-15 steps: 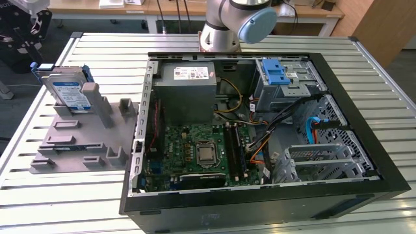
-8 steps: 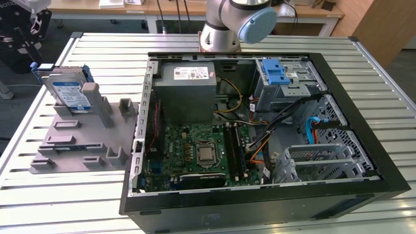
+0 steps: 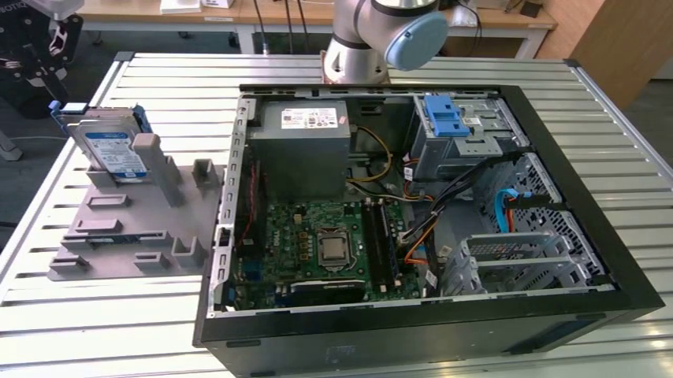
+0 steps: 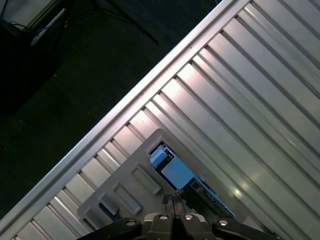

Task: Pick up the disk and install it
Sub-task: 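Pick up the disk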

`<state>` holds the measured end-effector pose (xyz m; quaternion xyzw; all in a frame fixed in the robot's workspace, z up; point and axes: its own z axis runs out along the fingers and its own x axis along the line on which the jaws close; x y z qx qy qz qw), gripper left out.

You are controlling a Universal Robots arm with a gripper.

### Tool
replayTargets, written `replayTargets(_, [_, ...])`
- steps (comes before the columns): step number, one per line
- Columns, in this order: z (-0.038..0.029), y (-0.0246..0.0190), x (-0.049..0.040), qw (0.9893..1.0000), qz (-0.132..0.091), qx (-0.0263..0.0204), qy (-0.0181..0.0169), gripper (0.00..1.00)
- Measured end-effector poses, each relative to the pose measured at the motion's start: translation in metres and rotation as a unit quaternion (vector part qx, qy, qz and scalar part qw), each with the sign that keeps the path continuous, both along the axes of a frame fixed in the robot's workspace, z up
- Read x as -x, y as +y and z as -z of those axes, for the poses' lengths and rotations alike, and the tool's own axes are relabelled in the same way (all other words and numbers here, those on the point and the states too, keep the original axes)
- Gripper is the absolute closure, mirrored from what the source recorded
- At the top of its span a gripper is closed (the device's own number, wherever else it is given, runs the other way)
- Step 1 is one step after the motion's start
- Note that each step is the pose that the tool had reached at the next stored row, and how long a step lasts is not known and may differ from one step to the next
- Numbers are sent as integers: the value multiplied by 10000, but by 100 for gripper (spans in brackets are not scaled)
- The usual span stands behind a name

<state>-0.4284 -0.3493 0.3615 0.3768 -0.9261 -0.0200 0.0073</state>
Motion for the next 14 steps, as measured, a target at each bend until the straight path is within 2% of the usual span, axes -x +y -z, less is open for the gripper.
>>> replayTargets(7, [0,0,1,9998,-195,0,0,89])
replayTargets(14, [0,0,0,9990,-439,0,0,89])
